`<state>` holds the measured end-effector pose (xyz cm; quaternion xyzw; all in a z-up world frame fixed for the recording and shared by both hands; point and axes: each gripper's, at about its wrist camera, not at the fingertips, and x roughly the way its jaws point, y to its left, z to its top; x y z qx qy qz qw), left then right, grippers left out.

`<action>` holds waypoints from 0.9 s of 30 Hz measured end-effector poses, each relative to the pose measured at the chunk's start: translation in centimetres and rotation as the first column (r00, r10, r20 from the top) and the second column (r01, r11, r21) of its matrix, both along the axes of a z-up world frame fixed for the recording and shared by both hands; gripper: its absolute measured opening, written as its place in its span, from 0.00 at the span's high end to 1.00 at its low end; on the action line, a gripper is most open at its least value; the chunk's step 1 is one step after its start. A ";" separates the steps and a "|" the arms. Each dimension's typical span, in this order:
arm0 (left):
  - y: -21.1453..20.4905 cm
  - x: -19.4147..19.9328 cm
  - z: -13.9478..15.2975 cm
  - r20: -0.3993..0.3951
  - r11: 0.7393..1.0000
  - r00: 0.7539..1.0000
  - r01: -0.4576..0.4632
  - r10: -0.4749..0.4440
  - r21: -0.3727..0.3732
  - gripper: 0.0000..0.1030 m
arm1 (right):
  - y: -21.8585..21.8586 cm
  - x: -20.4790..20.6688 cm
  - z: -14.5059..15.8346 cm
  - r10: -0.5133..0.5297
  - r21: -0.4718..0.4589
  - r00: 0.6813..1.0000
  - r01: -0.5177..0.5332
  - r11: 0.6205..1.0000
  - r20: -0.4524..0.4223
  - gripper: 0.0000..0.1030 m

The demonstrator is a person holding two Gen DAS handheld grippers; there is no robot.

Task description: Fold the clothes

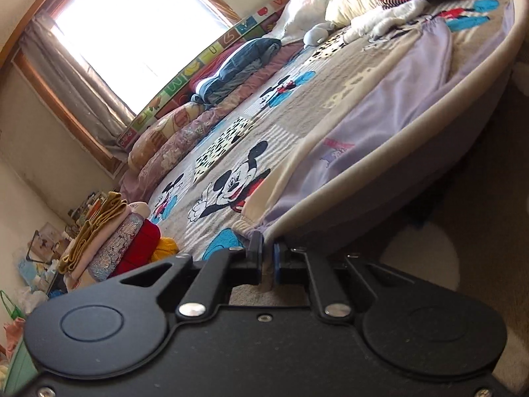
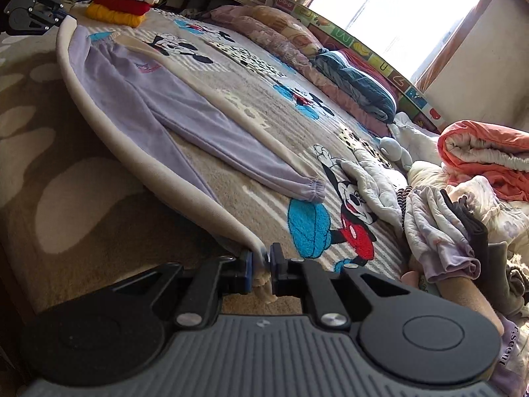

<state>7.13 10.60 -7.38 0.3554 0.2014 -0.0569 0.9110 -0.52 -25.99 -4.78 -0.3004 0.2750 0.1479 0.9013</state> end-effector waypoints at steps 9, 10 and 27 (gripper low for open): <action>1.2 5.4 2.9 -0.094 0.983 0.992 -0.098 0.084 -0.156 0.94 | -1.7 9.1 3.6 -0.048 0.102 0.997 0.053 0.993 -0.055 0.89; 1.3 6.2 3.0 -0.116 0.980 0.990 -0.101 0.082 -0.170 0.94 | -1.8 10.2 3.7 -0.052 0.109 0.996 0.060 0.992 -0.069 0.89; 4.0 14.5 1.0 -0.272 0.909 0.957 -0.199 0.100 -0.367 0.94 | -1.2 23.6 1.7 -0.064 0.058 0.969 0.080 0.995 -0.238 0.90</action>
